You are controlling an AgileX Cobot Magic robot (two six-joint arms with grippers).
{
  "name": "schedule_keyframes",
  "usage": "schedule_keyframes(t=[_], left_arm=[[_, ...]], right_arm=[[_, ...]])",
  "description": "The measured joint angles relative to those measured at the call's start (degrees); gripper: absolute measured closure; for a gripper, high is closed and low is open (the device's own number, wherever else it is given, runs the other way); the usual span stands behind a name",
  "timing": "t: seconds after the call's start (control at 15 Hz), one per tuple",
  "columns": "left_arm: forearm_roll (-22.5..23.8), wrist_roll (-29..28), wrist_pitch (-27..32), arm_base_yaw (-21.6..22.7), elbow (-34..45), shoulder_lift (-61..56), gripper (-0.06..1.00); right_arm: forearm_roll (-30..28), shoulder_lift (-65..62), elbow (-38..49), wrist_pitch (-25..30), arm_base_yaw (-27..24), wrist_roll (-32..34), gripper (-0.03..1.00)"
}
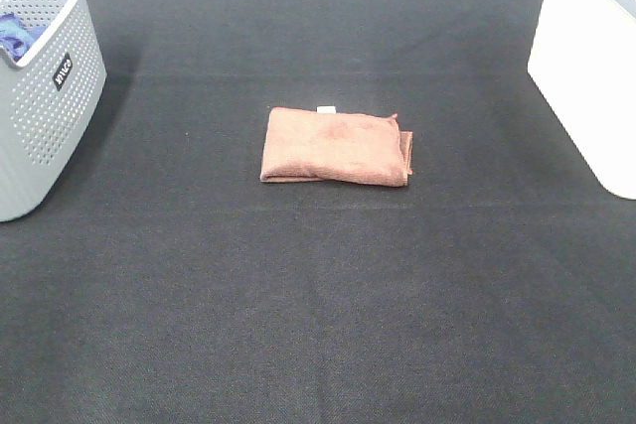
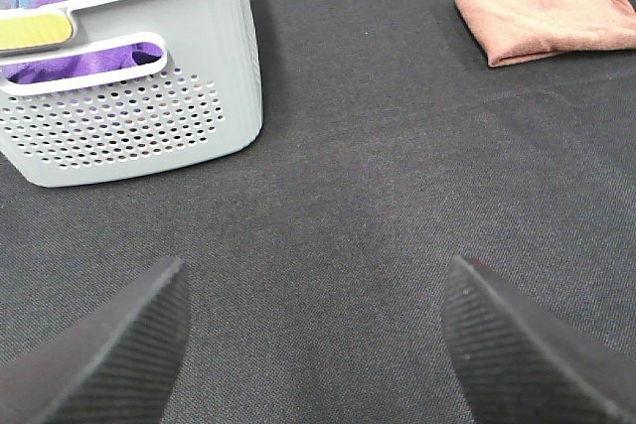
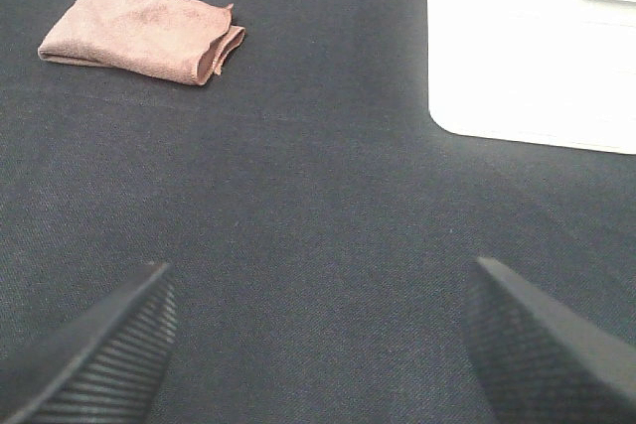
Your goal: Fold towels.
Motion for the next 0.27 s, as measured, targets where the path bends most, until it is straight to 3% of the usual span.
schedule_keyframes(t=[0.27], left_arm=[[0.0, 0.0, 0.0, 0.0, 0.0, 0.0, 0.26]], right_arm=[[0.0, 0.0, 0.0, 0.0, 0.0, 0.0, 0.21]])
